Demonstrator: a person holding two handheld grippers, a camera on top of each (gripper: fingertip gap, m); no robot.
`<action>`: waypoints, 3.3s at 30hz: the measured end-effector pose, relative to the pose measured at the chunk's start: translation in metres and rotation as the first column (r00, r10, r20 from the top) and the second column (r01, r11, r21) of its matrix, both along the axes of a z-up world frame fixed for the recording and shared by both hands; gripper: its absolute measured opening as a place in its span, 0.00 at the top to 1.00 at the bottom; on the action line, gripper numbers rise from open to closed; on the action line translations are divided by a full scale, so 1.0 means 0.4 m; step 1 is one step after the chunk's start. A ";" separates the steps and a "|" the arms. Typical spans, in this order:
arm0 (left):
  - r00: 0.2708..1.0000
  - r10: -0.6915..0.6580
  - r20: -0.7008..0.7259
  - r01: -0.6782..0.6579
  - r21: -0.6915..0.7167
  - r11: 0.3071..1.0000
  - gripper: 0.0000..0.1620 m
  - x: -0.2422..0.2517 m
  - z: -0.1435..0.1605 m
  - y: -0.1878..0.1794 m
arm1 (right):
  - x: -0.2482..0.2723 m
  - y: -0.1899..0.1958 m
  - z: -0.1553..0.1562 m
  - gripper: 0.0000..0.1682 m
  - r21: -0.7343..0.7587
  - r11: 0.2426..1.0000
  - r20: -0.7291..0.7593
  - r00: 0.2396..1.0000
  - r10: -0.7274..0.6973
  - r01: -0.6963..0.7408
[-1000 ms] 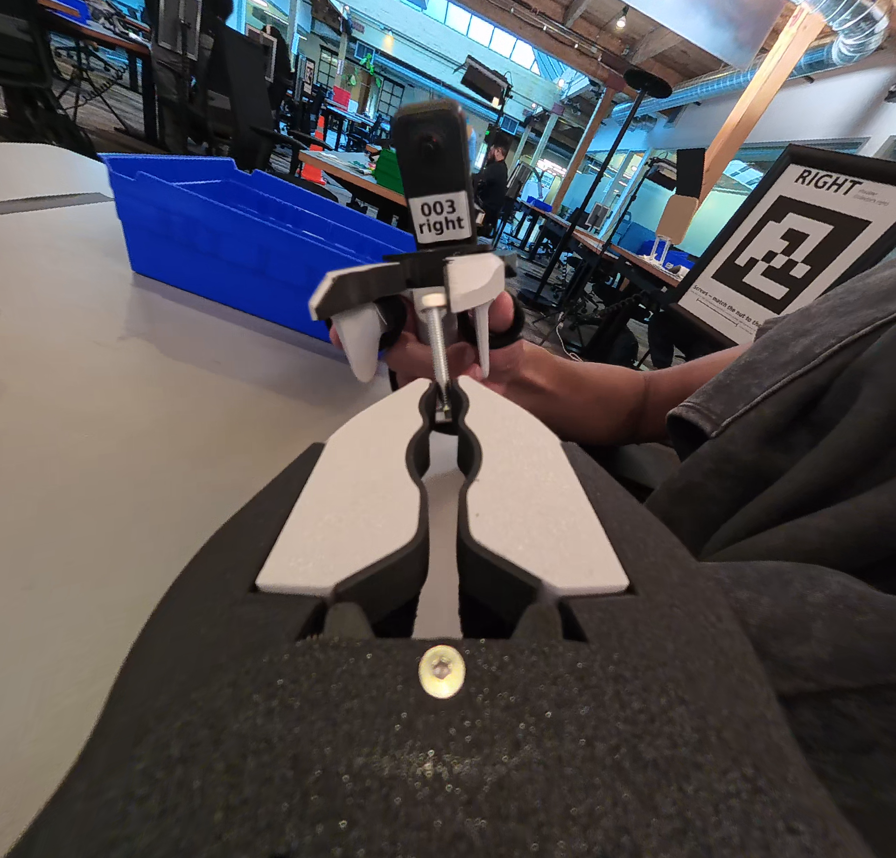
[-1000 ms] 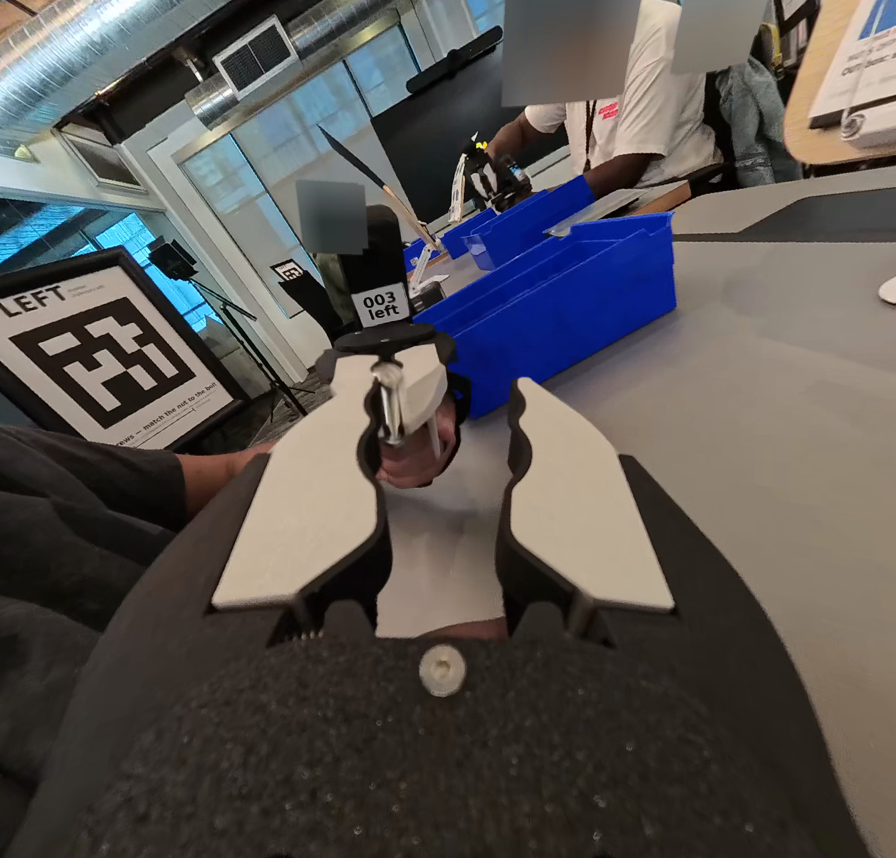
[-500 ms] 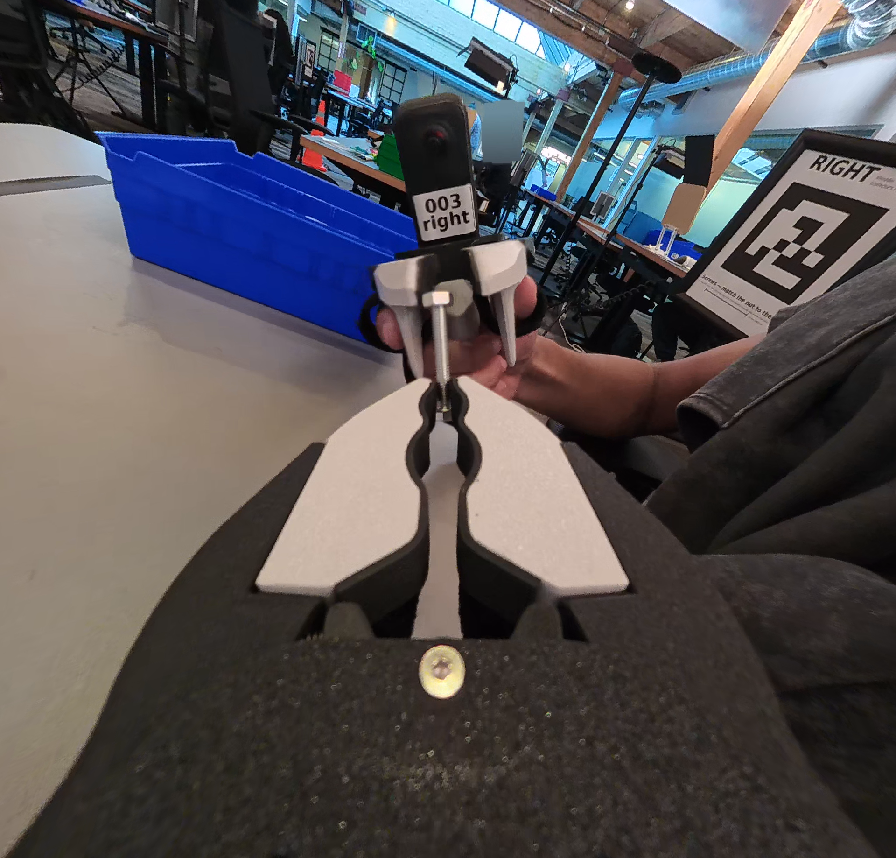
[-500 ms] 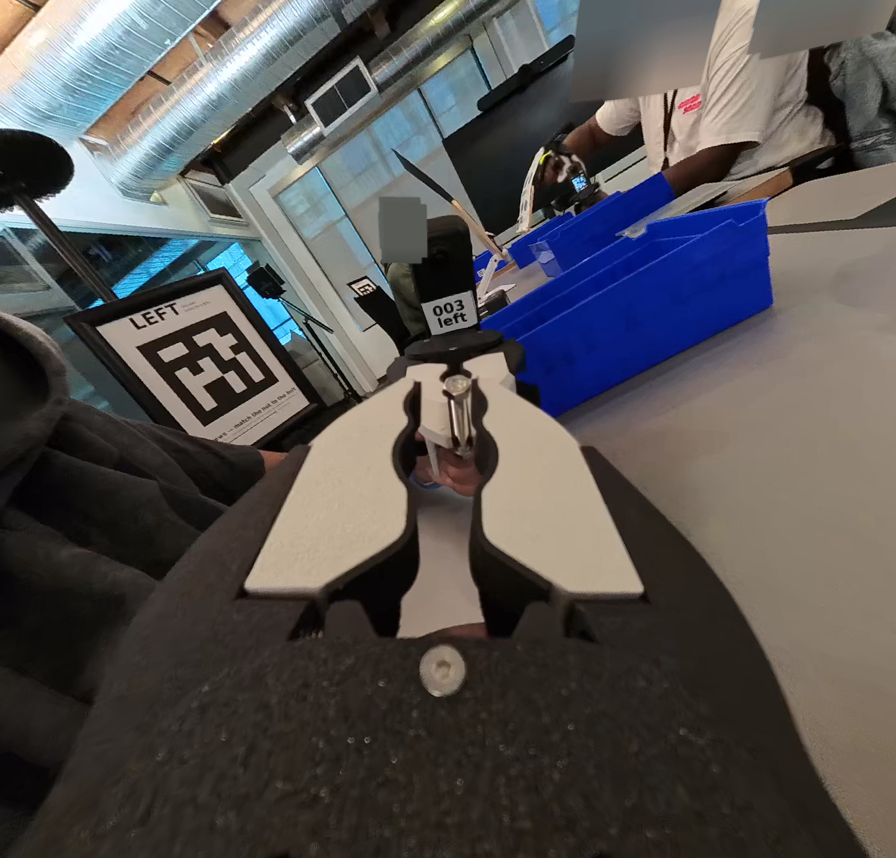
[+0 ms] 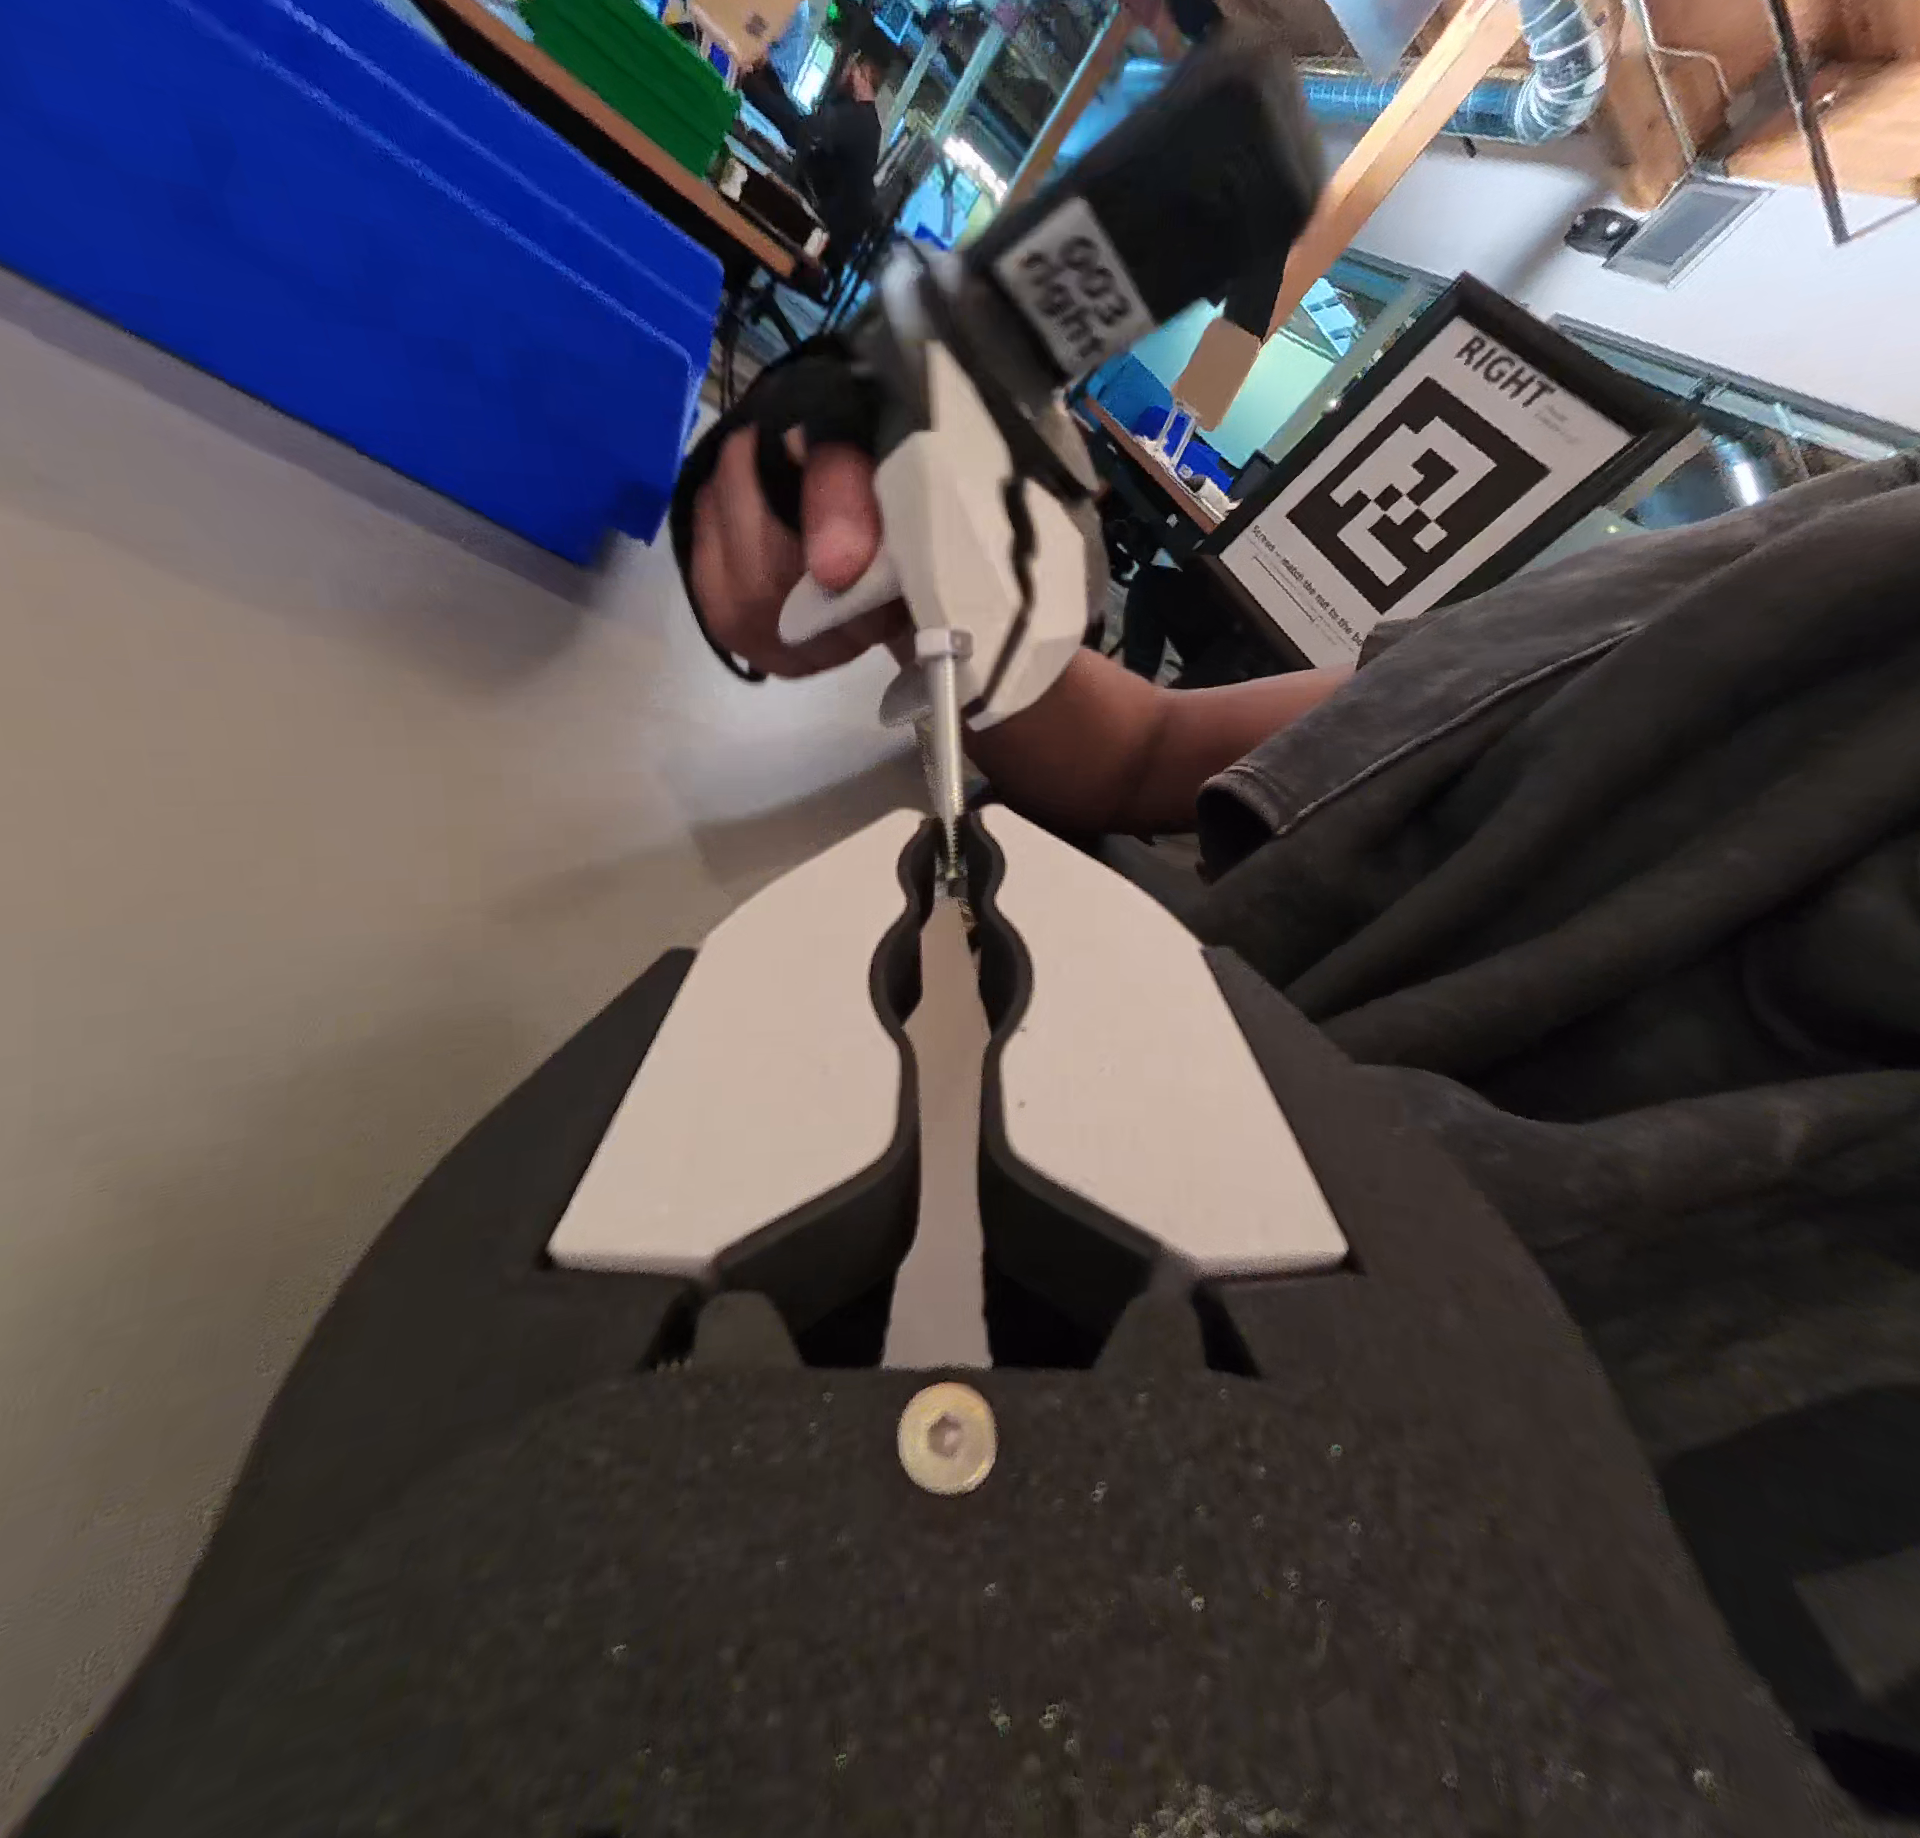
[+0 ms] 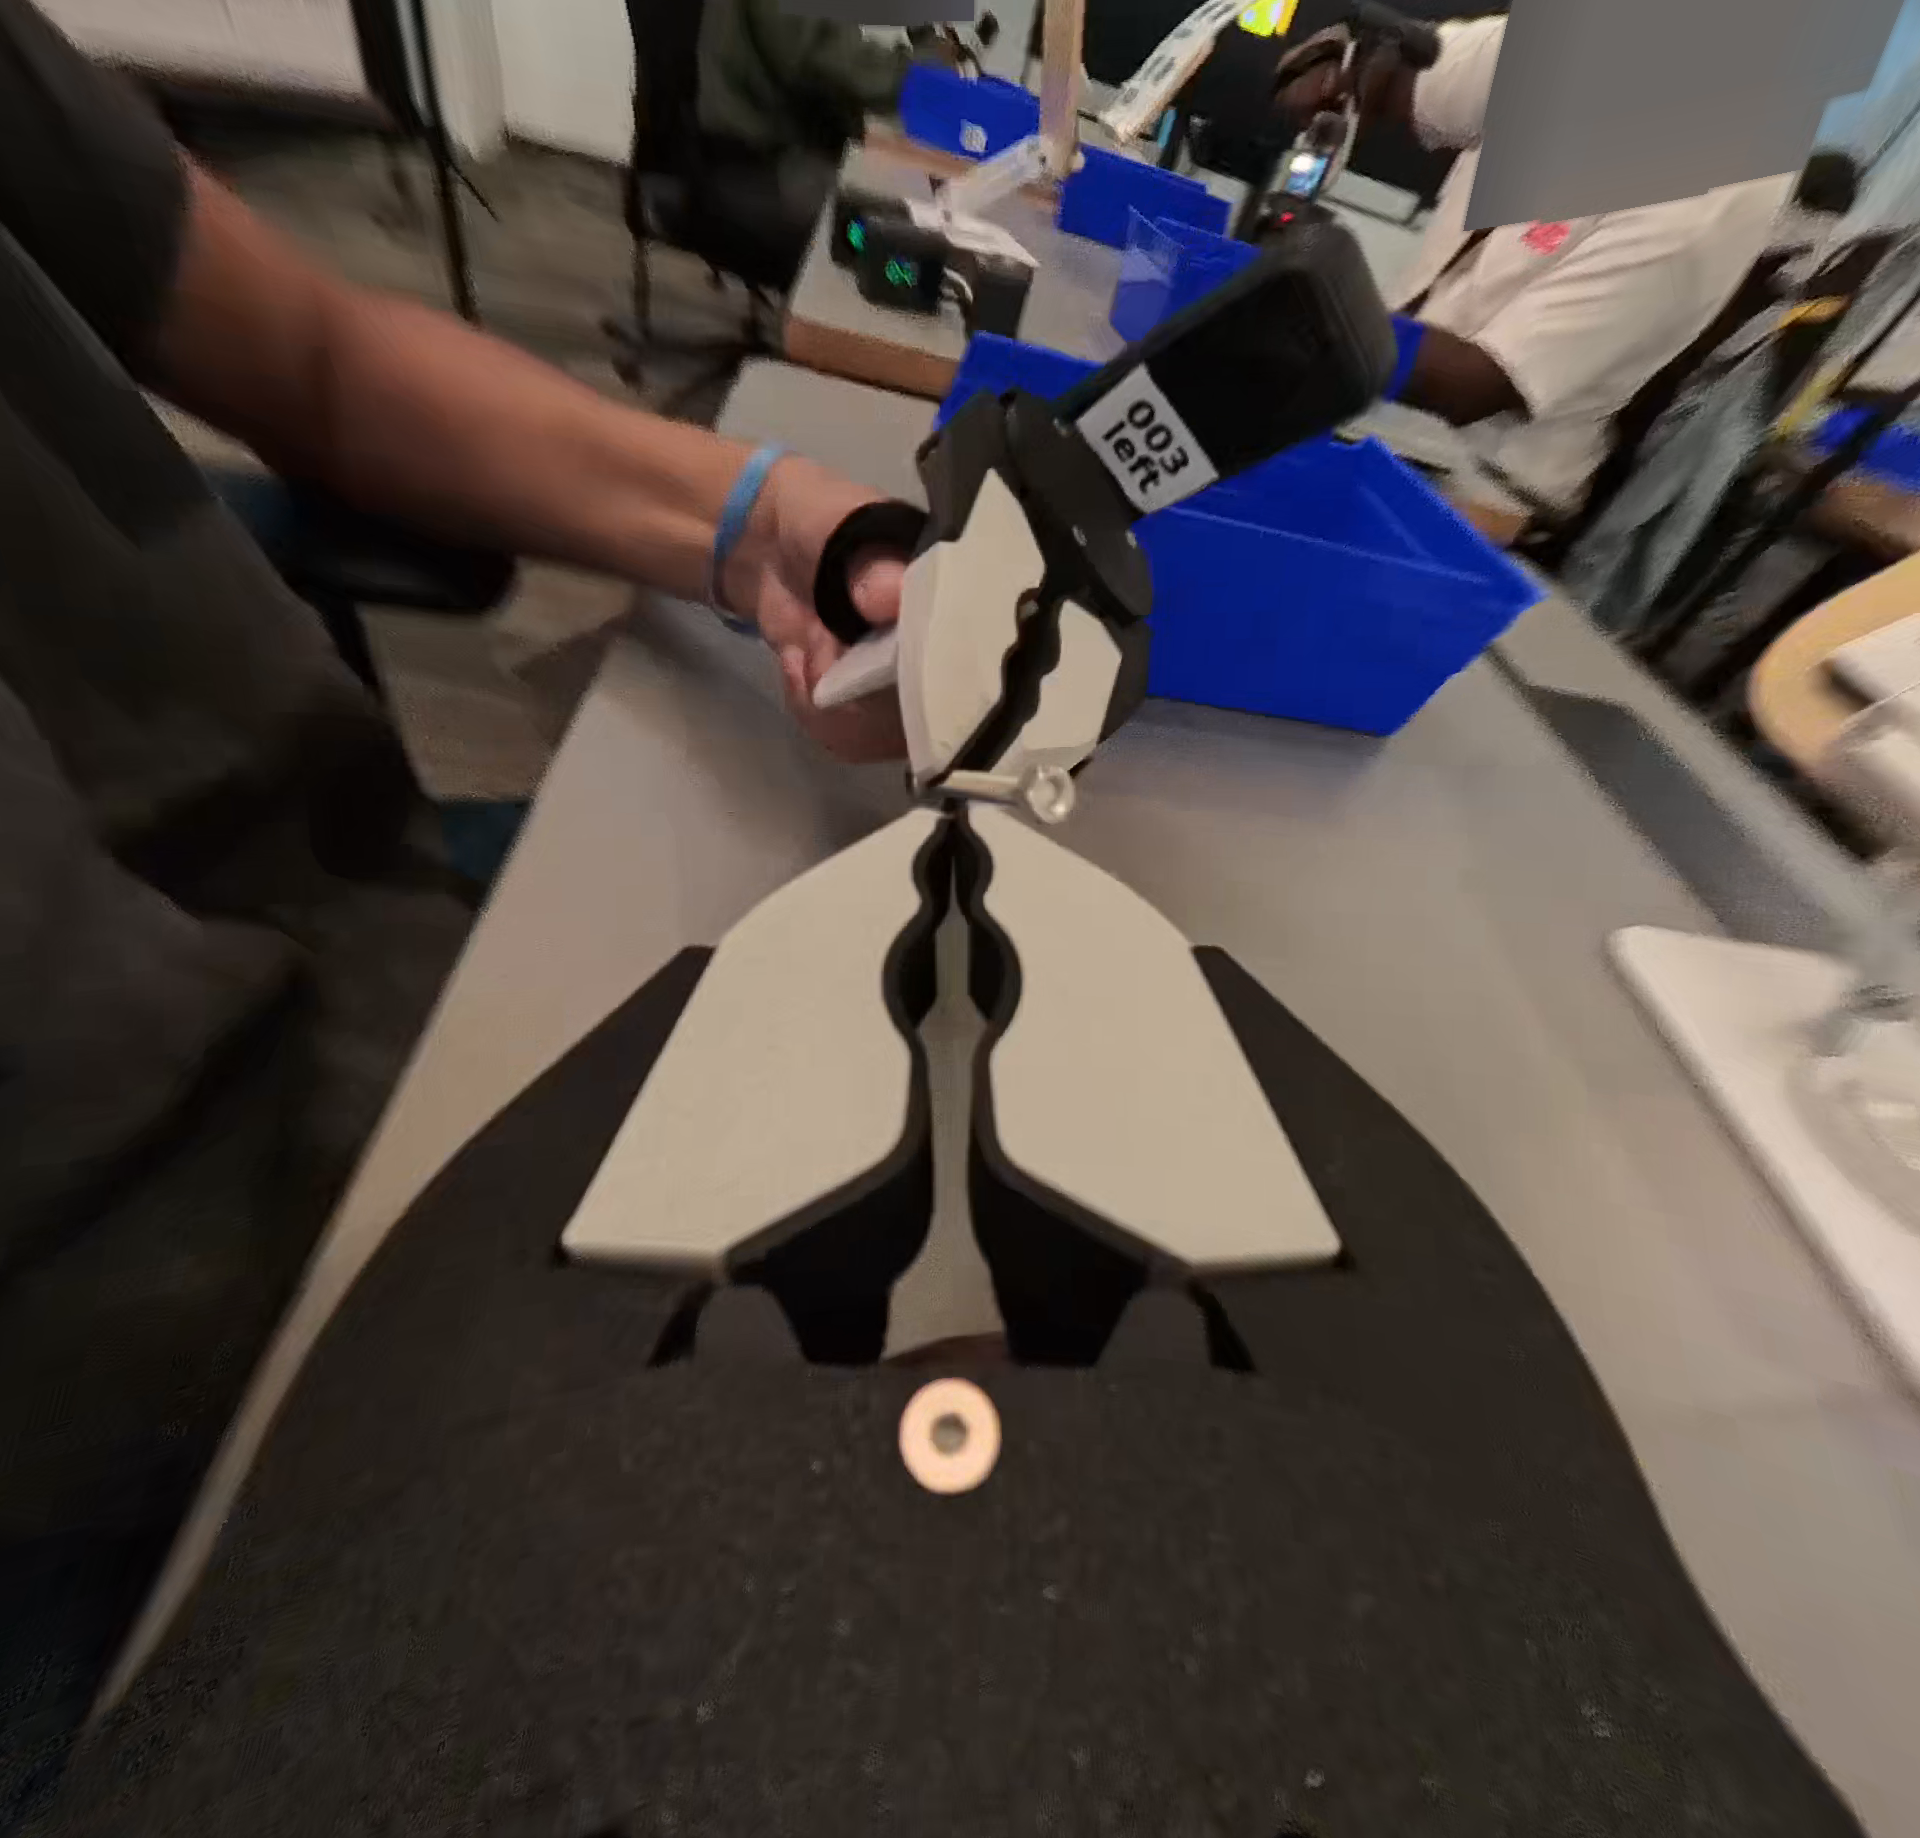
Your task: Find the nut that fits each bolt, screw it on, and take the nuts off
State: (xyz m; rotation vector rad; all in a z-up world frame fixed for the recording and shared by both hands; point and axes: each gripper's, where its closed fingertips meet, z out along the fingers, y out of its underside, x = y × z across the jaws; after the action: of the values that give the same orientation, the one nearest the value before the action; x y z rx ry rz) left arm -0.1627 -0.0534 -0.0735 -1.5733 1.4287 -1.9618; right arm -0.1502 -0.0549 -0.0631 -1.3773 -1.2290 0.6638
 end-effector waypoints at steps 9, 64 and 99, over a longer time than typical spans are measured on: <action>0.994 0.068 -0.091 -0.052 0.164 0.985 0.97 0.000 -0.061 0.031 | 0.026 0.050 -0.047 0.93 -0.230 0.962 0.007 0.988 -0.151 0.149; 0.960 -0.214 -0.182 0.225 0.038 0.974 0.97 -0.036 -0.111 -0.072 | -0.026 -0.056 -0.110 0.95 0.704 0.104 0.670 0.609 -0.424 -0.703; 0.973 0.184 -0.136 -0.072 0.580 0.811 0.97 0.000 -0.119 0.032 | 0.004 0.048 -0.111 0.94 -0.892 0.452 -0.138 0.958 -0.253 -0.010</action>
State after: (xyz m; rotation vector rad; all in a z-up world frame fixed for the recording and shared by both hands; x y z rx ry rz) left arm -0.1626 -0.0405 -0.1210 -1.5285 1.7188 -1.1585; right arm -0.1485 -0.0357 -0.1075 -2.1269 -0.4905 1.4703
